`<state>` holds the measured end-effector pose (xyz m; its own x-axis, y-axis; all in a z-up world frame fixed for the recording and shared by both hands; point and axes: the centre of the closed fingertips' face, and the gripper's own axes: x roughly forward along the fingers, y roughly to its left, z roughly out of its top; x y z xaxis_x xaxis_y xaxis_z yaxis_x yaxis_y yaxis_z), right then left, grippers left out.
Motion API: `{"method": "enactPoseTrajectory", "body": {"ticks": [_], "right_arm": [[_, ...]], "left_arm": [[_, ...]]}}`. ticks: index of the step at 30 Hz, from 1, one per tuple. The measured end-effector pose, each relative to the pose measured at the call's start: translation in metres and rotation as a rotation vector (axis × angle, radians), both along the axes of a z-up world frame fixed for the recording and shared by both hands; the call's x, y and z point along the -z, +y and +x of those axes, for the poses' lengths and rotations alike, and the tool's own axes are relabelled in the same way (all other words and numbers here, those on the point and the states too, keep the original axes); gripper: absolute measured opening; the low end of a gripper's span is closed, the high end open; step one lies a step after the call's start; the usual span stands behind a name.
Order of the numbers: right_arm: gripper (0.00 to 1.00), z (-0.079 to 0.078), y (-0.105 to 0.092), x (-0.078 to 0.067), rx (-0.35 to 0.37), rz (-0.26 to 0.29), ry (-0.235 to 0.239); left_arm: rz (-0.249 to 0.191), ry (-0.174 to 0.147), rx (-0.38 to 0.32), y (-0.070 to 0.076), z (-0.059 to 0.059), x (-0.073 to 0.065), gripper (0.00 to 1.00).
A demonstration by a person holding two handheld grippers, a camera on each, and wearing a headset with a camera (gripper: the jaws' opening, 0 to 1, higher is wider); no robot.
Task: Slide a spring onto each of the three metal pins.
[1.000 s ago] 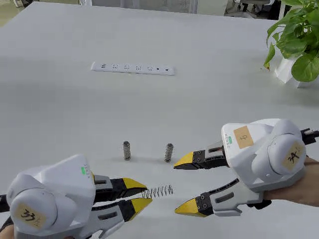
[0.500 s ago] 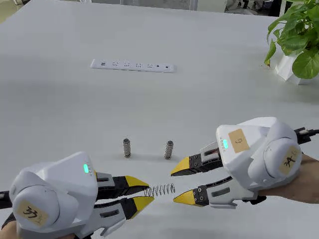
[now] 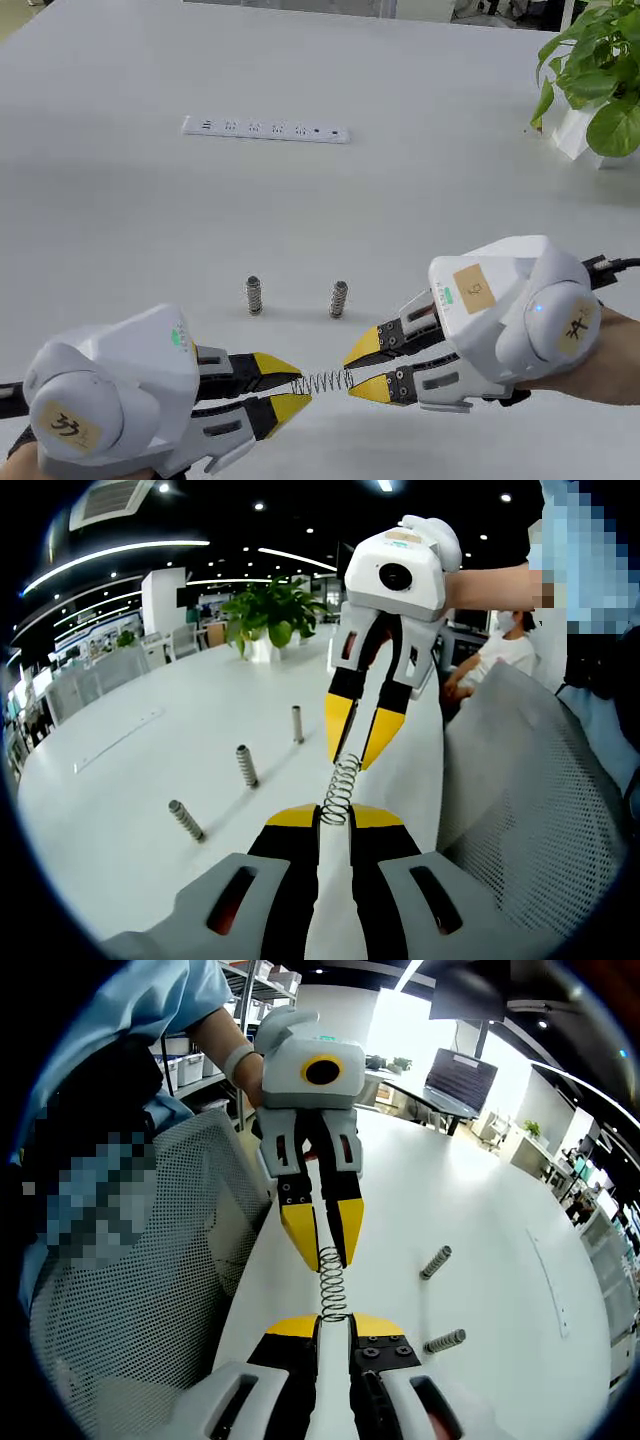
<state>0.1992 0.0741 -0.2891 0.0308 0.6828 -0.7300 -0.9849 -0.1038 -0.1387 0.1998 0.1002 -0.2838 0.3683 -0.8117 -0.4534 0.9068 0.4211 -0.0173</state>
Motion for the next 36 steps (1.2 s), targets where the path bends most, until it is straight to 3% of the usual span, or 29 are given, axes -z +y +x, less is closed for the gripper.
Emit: {"method": "enactPoseTrajectory", "body": {"ticks": [17, 32, 36], "right_arm": [[0.07, -0.001, 0.0, -0.007, -0.018, -0.03, 0.003], [0.06, 0.001, 0.013, -0.029, -0.033, -0.016, -0.03], [0.06, 0.0, 0.015, -0.031, -0.048, -0.024, -0.057]], "left_arm": [[0.014, 0.005, 0.014, -0.001, 0.001, 0.003, 0.07], [0.027, 0.014, 0.03, -0.005, 0.0, 0.007, 0.06], [0.023, 0.014, 0.023, -0.005, 0.002, 0.007, 0.06]]}}
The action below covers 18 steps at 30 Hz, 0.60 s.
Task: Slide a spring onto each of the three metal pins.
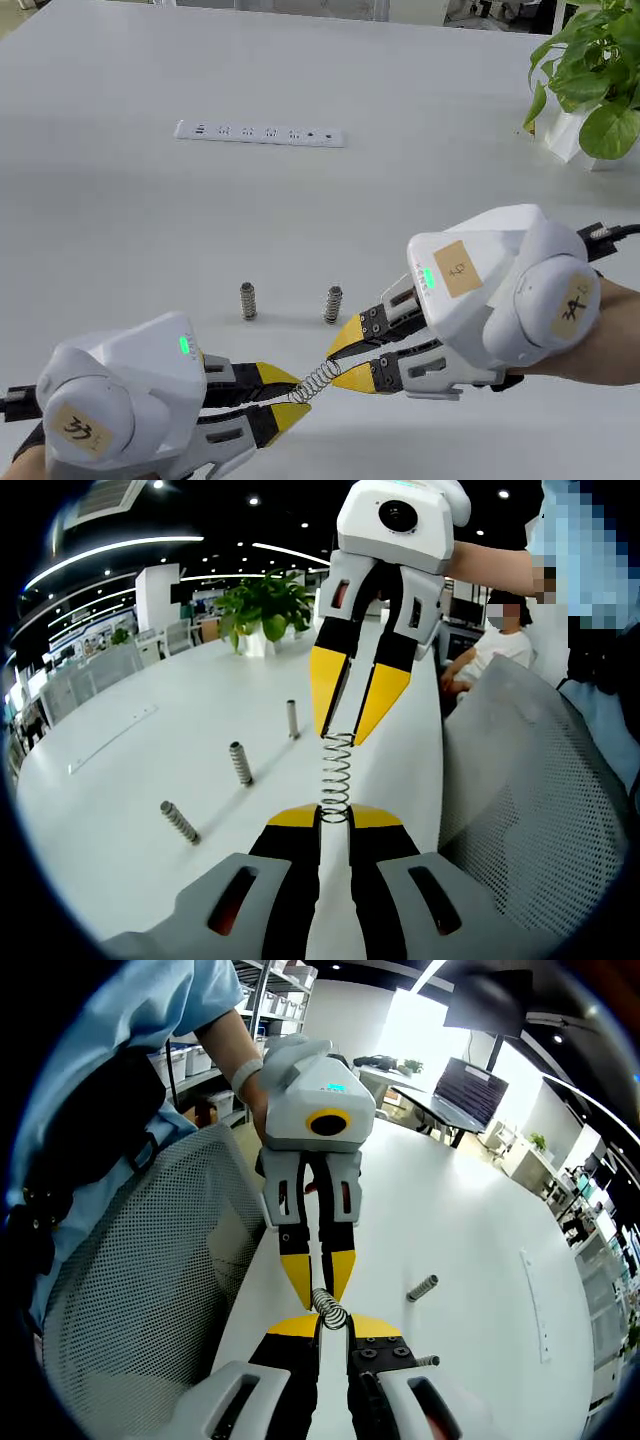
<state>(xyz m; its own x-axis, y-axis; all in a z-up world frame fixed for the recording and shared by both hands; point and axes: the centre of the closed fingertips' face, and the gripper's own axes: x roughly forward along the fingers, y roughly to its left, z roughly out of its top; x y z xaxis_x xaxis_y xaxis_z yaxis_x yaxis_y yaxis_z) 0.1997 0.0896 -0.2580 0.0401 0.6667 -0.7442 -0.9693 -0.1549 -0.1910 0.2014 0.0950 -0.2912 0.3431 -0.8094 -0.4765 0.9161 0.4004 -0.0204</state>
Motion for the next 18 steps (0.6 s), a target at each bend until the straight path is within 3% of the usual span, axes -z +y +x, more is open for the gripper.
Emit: {"method": "enactPoseTrajectory", "body": {"ticks": [12, 18], "right_arm": [[0.06, -0.0011, 0.0011, -0.0053, -0.029, -0.029, -0.051], [0.06, -0.0001, -0.0022, -0.0034, -0.022, -0.047, -0.054]], "left_arm": [[-0.007, -0.006, -0.002, -0.0053, 0.0038, -0.0011, 0.06], [-0.016, -0.004, -0.008, -0.008, 0.0055, 0.0007, 0.06]]}}
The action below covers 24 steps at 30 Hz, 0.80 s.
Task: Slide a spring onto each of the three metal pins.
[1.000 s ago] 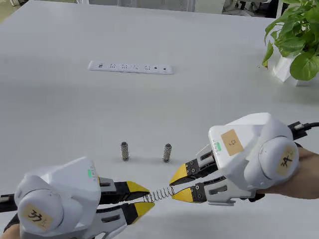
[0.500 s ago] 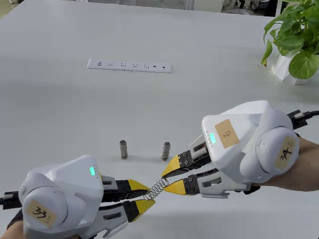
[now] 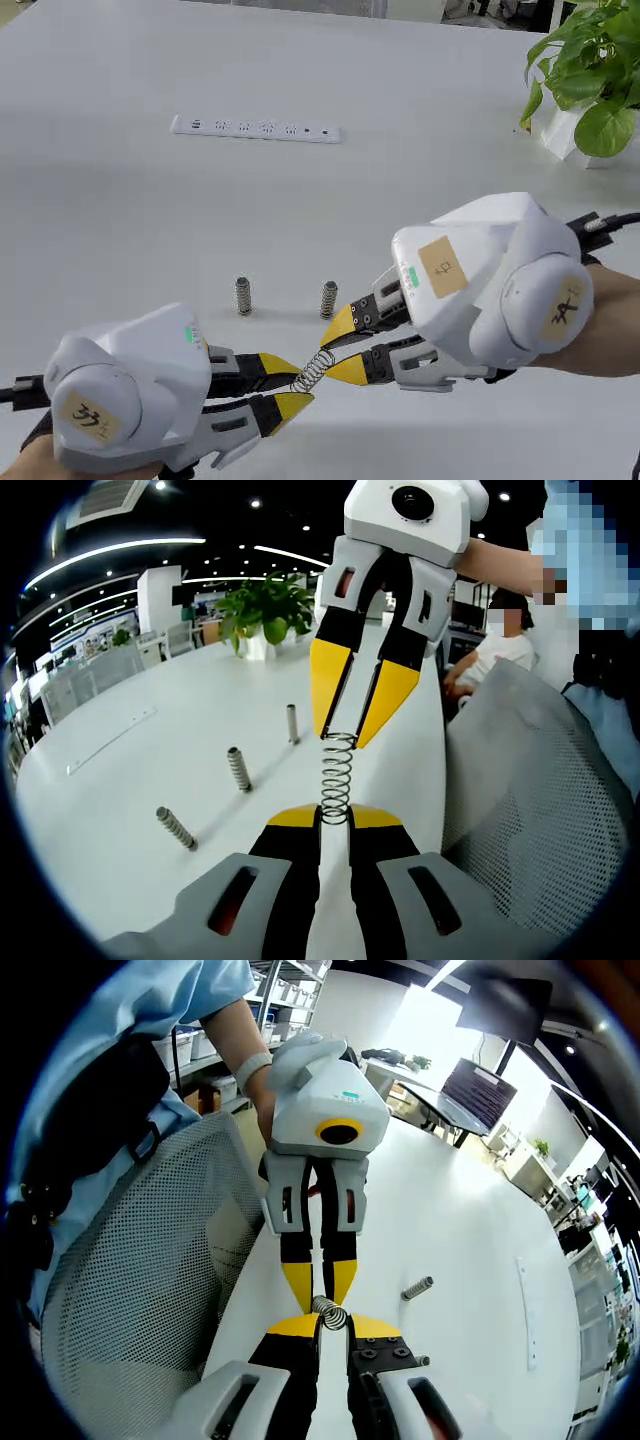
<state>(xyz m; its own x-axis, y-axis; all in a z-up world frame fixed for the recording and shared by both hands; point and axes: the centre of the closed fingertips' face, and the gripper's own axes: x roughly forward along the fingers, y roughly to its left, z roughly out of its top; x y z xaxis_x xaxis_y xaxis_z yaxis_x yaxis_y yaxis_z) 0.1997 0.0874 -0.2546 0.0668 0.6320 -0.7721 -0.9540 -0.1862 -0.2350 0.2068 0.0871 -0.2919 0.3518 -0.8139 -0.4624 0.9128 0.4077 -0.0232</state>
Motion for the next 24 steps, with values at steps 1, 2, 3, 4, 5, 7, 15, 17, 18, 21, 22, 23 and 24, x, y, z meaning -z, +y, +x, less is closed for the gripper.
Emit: {"method": "enactPoseTrajectory", "body": {"ticks": [1, 2, 3, 4, 5, 7, 15, 17, 18, 21, 22, 23, 24], "right_arm": [[0.06, 0.0, -0.001, 0.0, 0.002, -0.005, -0.004], [0.06, 0.0, -0.001, 0.0, -0.001, -0.01, -0.007], [0.06, -0.001, -0.002, -0.001, -0.003, -0.013, -0.01], [0.06, -0.001, -0.002, -0.001, -0.005, -0.018, -0.013], [0.06, -0.001, -0.003, 0.0, -0.006, -0.022, -0.013], [0.06, -0.001, -0.005, 0.002, -0.002, -0.029, -0.01], [0.06, 0.0, -0.01, 0.001, 0.011, -0.042, -0.002], [0.07, 0.002, -0.012, 0.0, 0.028, -0.051, 0.01], [0.12, 0.002, -0.013, -0.001, 0.034, -0.048, 0.019], [0.25, 0.002, -0.014, -0.001, 0.066, -0.046, 0.092], [0.25, 0.003, -0.015, -0.002, 0.062, -0.044, 0.09], [0.23, 0.004, -0.015, -0.002, 0.057, -0.042, 0.091], [0.23, 0.004, -0.015, -0.003, 0.055, -0.039, 0.109]], "left_arm": [[-0.003, 0.001, -0.001, -0.001, 0.0, 0.0, 0.06], [-0.008, 0.007, -0.002, -0.002, 0.0, 0.0, 0.06], [-0.009, 0.006, -0.002, -0.002, 0.0, 0.0, 0.06], [-0.012, 0.009, -0.001, -0.004, 0.0, 0.0, 0.06], [-0.011, 0.012, 0.0, -0.004, 0.0, 0.001, 0.06], [-0.01, 0.011, 0.003, -0.006, 0.0, 0.002, 0.06], [-0.033, 0.0, -0.008, -0.009, 0.0, 0.001, 0.06], [-0.054, 0.001, -0.017, -0.01, 0.0, -0.001, 0.06], [-0.057, 0.002, -0.02, -0.011, 0.0, -0.002, 0.06], [-0.07, 0.004, -0.027, -0.013, 0.001, -0.004, 0.06], [-0.073, 0.003, -0.027, -0.014, 0.001, -0.004, 0.06], [-0.076, 0.0, -0.026, -0.014, 0.001, -0.005, 0.06], [-0.081, -0.001, -0.024, -0.015, 0.001, -0.007, 0.06]]}}
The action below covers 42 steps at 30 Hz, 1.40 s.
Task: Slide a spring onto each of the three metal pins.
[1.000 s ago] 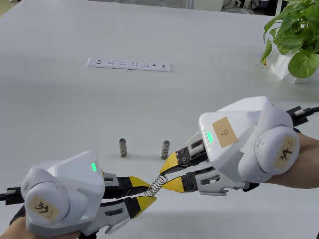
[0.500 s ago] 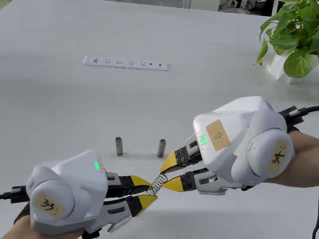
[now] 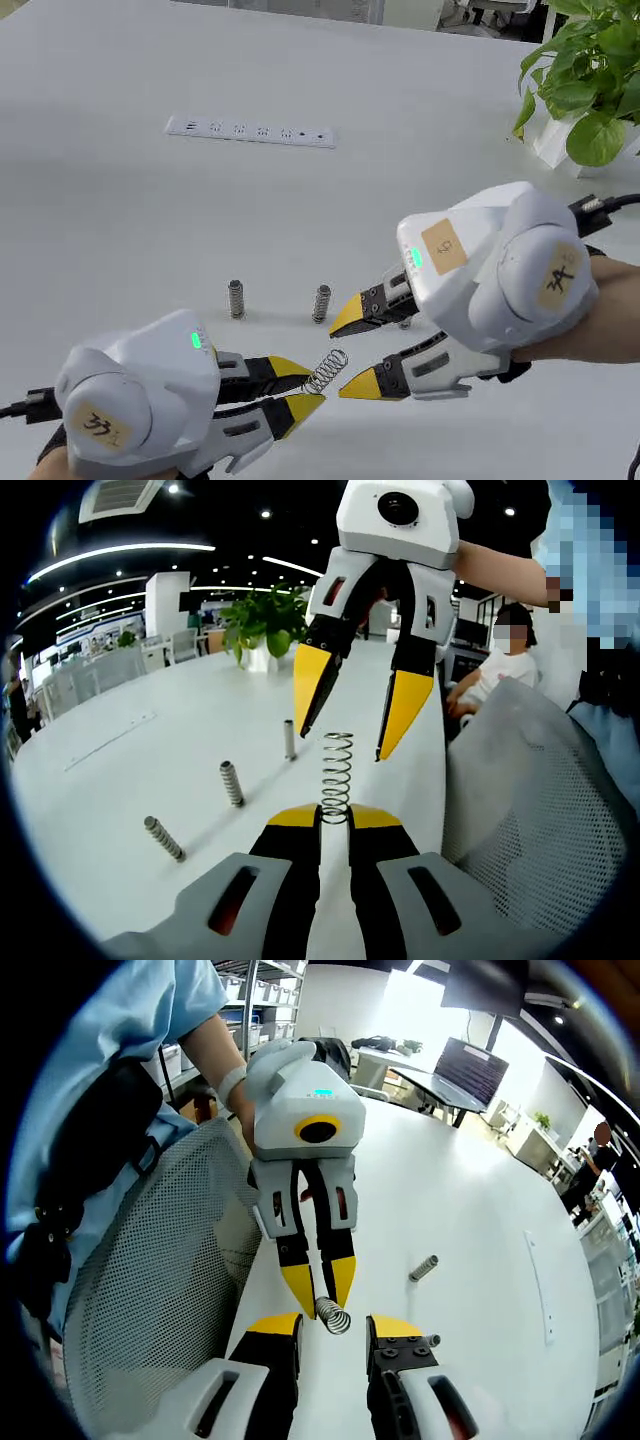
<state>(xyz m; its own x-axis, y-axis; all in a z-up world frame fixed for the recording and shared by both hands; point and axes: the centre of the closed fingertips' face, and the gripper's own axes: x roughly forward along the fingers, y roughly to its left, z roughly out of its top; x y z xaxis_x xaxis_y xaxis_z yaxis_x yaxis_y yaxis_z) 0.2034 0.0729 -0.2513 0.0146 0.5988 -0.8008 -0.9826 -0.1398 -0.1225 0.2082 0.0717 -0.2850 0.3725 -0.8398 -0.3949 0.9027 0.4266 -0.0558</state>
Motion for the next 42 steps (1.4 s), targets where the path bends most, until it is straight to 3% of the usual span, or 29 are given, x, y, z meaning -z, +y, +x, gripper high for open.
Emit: {"method": "enactPoseTrajectory", "body": {"ticks": [8, 11, 27, 42], "right_arm": [[0.18, 0.001, -0.005, 0.003, 0.006, -0.018, 0.15], [0.16, 0.0, -0.004, 0.003, 0.002, -0.022, 0.177], [0.1, -0.007, 0.001, 0.009, -0.04, -0.066, 0.219], [0.08, -0.009, -0.001, 0.014, -0.081, -0.124, 0.203]], "left_arm": [[-0.022, -0.014, 0.008, -0.005, 0.001, -0.006, 0.06], [-0.027, -0.017, 0.009, -0.006, 0.001, -0.008, 0.06], [-0.054, -0.015, 0.01, -0.011, -0.001, -0.009, 0.06], [-0.056, -0.017, 0.026, -0.015, -0.002, -0.011, 0.06]]}}
